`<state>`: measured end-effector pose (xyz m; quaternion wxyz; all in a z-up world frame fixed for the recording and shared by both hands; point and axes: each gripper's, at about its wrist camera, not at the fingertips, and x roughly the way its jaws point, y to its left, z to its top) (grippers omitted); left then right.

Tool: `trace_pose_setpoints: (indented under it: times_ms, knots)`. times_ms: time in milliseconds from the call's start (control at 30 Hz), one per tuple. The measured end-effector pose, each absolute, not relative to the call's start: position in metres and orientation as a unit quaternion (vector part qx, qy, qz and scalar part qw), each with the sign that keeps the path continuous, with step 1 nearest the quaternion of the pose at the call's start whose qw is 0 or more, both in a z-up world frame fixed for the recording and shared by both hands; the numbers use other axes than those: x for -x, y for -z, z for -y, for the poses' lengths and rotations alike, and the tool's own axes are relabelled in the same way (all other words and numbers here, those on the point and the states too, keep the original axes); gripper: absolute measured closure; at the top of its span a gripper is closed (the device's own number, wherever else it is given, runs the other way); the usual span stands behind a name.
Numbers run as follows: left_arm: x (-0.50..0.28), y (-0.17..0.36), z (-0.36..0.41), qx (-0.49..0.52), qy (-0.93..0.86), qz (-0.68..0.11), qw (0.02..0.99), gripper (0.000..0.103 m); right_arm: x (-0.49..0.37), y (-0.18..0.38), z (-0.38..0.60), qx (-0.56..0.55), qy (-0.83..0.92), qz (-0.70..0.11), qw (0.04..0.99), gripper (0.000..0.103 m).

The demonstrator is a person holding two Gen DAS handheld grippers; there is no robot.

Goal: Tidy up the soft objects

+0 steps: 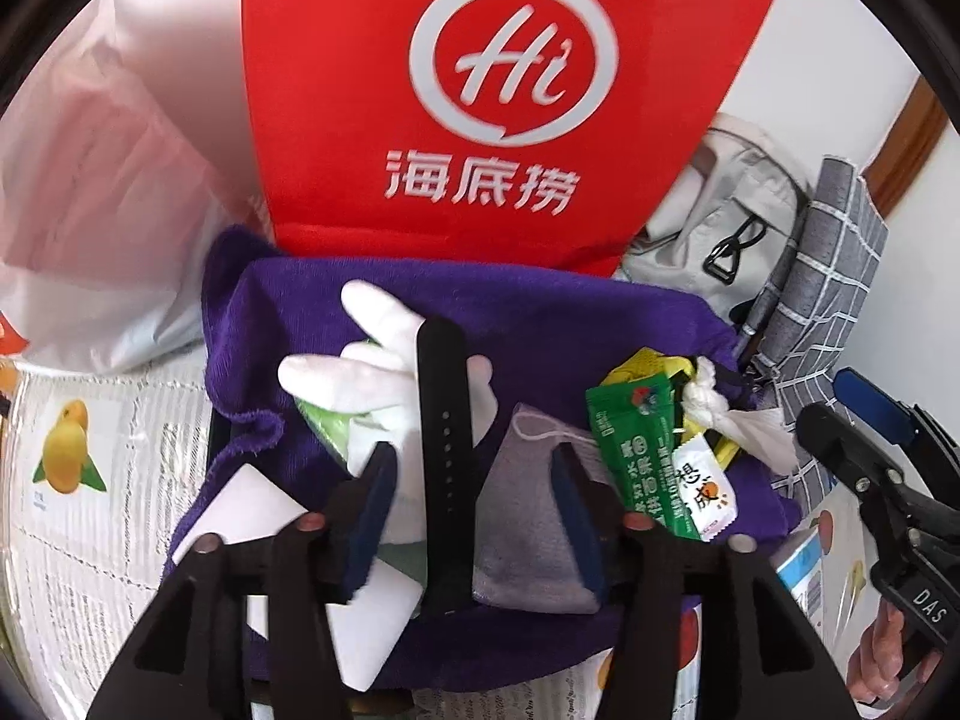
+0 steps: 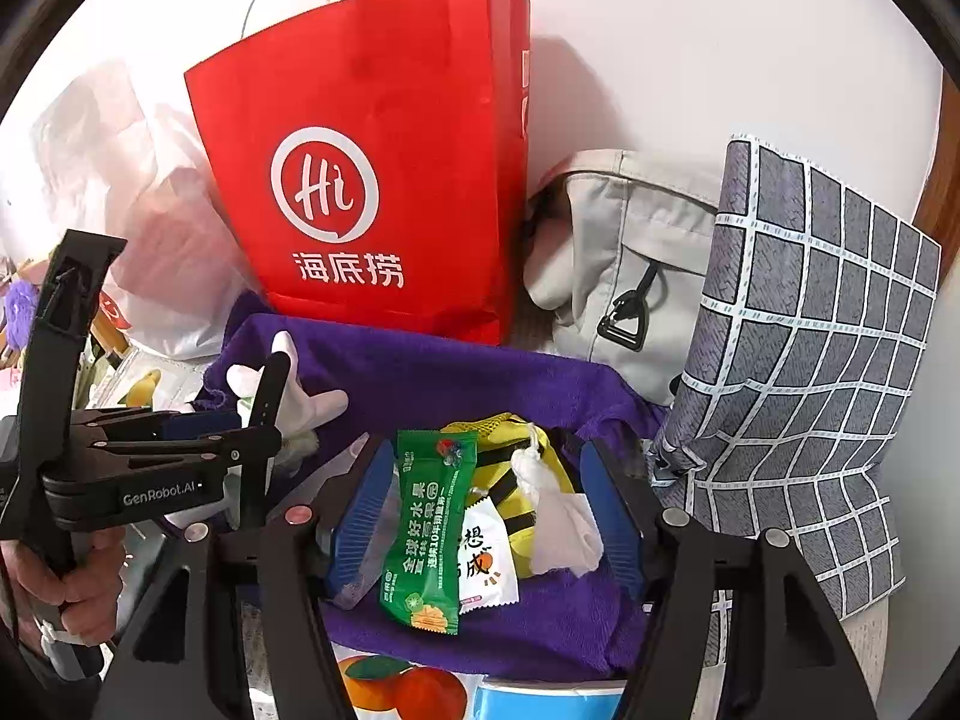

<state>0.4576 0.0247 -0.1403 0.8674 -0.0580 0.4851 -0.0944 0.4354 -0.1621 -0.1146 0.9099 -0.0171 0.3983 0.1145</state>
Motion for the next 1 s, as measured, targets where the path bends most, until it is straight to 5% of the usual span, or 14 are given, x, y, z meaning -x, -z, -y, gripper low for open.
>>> trace_pose_setpoints:
  times_ms: [233,700,867,1000]
  knots:
    - [-0.453,0.127,-0.025,0.056,0.075,-0.477,0.874,0.039,-0.432,0.111,0.159,0.017,-0.107,-0.393,0.913,0.021]
    - [-0.420,0.081,-0.008,0.026,0.042,-0.445,0.894,0.016,-0.410,0.087,0.168,0.003,-0.105,-0.391,0.915,0.021]
    - [-0.388,0.064,-0.007,0.026,0.033,-0.431,0.901,0.005,-0.373,0.069,0.172,0.014,-0.090,-0.368,0.925,0.001]
    - [-0.353,0.058,-0.006,0.028,0.032,-0.426,0.903,0.005,-0.343,0.068,0.174,0.033,-0.067,-0.367,0.927,0.000]
